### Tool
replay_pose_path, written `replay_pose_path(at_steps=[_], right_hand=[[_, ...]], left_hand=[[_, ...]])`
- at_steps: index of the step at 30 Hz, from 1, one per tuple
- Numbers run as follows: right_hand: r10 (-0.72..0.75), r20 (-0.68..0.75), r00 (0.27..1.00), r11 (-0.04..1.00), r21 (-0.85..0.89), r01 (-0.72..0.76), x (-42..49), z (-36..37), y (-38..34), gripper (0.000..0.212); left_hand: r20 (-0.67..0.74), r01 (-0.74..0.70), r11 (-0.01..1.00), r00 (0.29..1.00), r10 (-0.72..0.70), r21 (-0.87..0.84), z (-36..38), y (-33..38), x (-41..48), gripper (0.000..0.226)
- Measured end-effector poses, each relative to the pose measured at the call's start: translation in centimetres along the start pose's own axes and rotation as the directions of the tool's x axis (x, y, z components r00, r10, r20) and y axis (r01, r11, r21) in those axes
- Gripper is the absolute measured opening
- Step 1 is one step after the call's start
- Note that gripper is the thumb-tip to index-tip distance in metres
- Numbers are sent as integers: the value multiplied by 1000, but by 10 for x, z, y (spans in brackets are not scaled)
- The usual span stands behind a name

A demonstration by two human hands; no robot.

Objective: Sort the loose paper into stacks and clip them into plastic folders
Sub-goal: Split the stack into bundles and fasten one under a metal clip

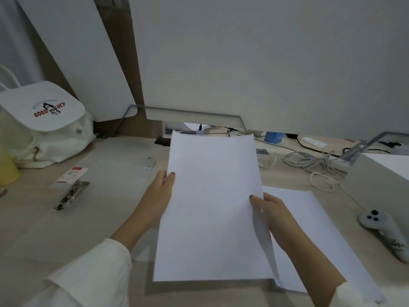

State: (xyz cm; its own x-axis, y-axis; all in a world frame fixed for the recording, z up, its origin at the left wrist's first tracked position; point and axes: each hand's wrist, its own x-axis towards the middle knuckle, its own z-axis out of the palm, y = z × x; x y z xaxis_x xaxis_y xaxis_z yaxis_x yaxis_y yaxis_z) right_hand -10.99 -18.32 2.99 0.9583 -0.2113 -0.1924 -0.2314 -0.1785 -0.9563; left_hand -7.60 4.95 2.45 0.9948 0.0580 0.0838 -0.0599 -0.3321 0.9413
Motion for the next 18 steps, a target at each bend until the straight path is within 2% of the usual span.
replay_pose_path(at_steps=[5, 7, 9, 11, 13, 18], right_hand=[[189, -2, 982, 971, -146, -187, 17, 10, 22, 32], [223, -7, 975, 954, -202, -220, 26, 15, 31, 34], [235, -6, 972, 931, -286, -226, 31, 19, 35, 19], [249, 18, 968, 890, -400, -221, 38, 21, 41, 22], [248, 27, 968, 849, -488, -203, 41, 22, 43, 30], [268, 63, 961, 779, -601, -178, 45, 20, 39, 35]], left_hand=[[136, 127, 958, 977, -166, 257, 6, -22, 19, 33], [162, 159, 932, 962, -220, 325, 10, -34, 31, 29], [164, 195, 906, 948, -273, 376, 14, -43, 38, 28], [155, 223, 873, 936, -316, 433, 18, -50, 43, 30], [138, 220, 838, 935, -327, 500, 19, -53, 44, 32], [62, 152, 756, 967, -246, 636, 24, -69, 55, 35]])
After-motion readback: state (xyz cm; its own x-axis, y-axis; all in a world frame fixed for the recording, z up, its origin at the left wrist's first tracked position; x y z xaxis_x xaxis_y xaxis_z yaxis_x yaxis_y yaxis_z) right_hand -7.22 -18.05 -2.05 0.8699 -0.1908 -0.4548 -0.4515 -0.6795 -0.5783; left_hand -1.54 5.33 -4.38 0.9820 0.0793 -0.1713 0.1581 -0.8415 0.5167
